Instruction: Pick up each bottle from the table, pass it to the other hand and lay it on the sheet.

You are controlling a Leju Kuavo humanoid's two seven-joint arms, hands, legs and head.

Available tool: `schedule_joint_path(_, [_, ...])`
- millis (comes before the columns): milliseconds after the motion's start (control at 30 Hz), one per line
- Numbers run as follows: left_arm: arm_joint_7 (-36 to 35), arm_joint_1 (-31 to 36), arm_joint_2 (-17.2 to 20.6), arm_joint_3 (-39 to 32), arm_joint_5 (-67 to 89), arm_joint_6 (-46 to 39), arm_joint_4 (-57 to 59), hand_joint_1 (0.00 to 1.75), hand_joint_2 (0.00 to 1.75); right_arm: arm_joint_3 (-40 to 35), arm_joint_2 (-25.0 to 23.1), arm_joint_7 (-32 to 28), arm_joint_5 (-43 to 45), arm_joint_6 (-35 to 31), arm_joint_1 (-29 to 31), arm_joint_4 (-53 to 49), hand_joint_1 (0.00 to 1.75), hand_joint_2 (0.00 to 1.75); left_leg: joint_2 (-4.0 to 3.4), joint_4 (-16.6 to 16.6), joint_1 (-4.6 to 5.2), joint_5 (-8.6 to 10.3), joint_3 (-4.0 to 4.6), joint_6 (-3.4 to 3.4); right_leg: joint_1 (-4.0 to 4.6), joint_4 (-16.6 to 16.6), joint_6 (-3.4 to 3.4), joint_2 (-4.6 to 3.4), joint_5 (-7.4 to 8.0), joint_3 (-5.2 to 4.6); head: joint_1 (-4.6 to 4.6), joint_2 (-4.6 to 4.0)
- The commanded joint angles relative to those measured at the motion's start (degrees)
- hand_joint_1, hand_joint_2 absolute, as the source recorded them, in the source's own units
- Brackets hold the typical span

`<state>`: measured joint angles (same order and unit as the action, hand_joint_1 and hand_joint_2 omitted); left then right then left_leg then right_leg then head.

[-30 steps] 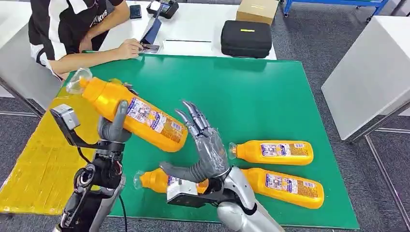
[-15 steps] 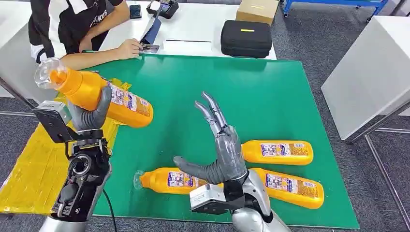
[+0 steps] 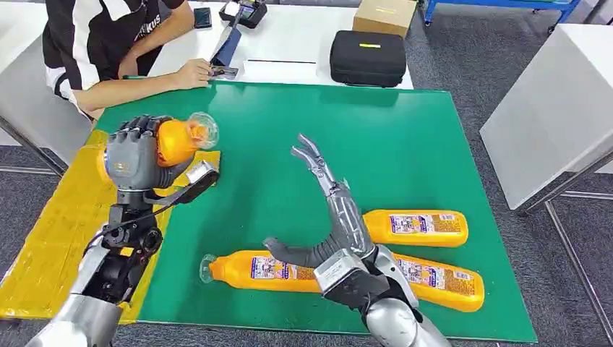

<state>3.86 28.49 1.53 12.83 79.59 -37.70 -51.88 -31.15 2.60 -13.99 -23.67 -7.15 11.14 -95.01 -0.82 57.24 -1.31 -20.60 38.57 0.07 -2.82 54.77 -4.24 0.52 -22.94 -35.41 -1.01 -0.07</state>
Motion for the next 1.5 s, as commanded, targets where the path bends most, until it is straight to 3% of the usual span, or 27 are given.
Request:
schedule_joint_path(33, [-5.8, 5.5, 3.0, 1.2, 9.3, 1.2, 22.6, 1.75, 1.75, 4.0, 1.3, 0.5, -0.4, 1.9, -0.6, -2.7, 0.0, 1.75, 0.04, 0.0, 0.01, -0.17, -0.41, 0.02, 0.02, 0.0, 0.31, -0.03, -0.17, 0.37, 0.0, 0.0])
schedule_joint_path(133, [-6.4, 5.8, 3.3, 1.5, 10.4, 1.8, 24.1, 1.75, 1.75, 4.5, 1.5, 0.4, -0.7, 1.9, -1.0, -2.8, 0.0, 1.75, 0.03, 0.0, -0.02, -0.1, -0.21, 0.02, 0.04, 0.0, 0.22, 0.0, -0.11, 0.18, -0.02, 0.0])
schedule_joint_path(333, [-11.6, 5.6, 4.2, 9.1, 10.4, 4.2, 25.4, 1.75, 1.75, 4.7, 1.2, -0.2, -2.6, 1.5, -2.0, -3.2, 0.0, 1.75, 0.06, 0.0, -0.03, -0.14, -0.23, 0.02, 0.05, 0.0, 0.27, 0.02, -0.15, 0.21, -0.02, 0.0])
schedule_joint_path(533, [-11.9, 5.5, 4.2, 9.5, 10.4, 4.4, 25.5, 1.75, 1.75, 4.5, 1.2, -0.2, -2.8, 1.5, -2.2, -3.2, 0.0, 1.75, 0.03, 0.0, -0.03, -0.13, -0.16, 0.02, 0.06, 0.0, 0.25, -0.01, -0.12, 0.13, 0.0, 0.0])
schedule_joint_path(667, [-17.1, 4.8, 5.1, 14.3, 10.4, 4.0, 25.9, 1.75, 1.75, 4.1, 0.5, 0.2, -6.8, 1.2, -2.7, -3.5, 0.0, 1.75, 0.05, 0.0, -0.03, -0.25, -0.39, 0.02, 0.06, 0.0, 0.38, -0.02, -0.24, 0.34, 0.0, 0.0])
schedule_joint_path(933, [-17.1, 4.8, 5.1, 14.3, 10.4, 4.0, 25.9, 1.75, 1.75, 4.1, 0.5, 0.2, -6.8, 1.2, -2.7, -3.5, 0.0, 1.75, 0.0, 0.0, -0.03, -0.16, -0.19, 0.02, 0.06, 0.0, 0.28, -0.04, -0.14, 0.16, -0.02, 0.0])
schedule_joint_path(1033, [-17.1, 4.8, 5.1, 14.3, 10.4, 4.0, 25.9, 1.75, 1.75, 4.1, 0.5, 0.2, -6.8, 1.2, -2.7, -3.5, 0.0, 1.75, 0.04, 0.1, -0.05, -0.35, -0.5, 0.04, 0.09, 0.1, 0.5, -0.06, -0.32, 0.45, 0.0, 0.0])
schedule_joint_path(1100, [-18.6, 5.0, 5.6, 16.5, 10.4, 4.5, 26.0, 1.75, 1.75, 3.8, 0.5, 0.3, -8.0, 1.5, -2.3, -3.3, 0.0, 1.75, 0.02, 0.0, -0.05, -0.17, -0.21, 0.01, 0.08, 0.0, 0.31, -0.03, -0.15, 0.18, 0.0, 0.0])
schedule_joint_path(1233, [-20.5, 5.1, 6.2, 19.1, 10.4, 5.7, 26.7, 1.75, 1.75, 3.1, 1.2, 0.6, -11.1, 1.8, -1.9, -2.7, 0.0, 1.75, 0.0, 0.1, -0.04, -0.31, -0.43, 0.03, 0.08, 0.1, 0.45, -0.09, -0.27, 0.37, 0.0, 0.0])
schedule_joint_path(1500, [-22.6, 4.5, 6.9, 18.9, 10.4, 7.3, 28.4, 1.75, 1.75, 2.1, 2.0, 1.9, -15.2, 2.8, -1.8, -2.1, 0.0, 1.75, -0.04, 0.0, -0.04, -0.16, -0.22, 0.01, 0.07, 0.0, 0.28, -0.08, -0.12, 0.18, -0.02, 0.0])
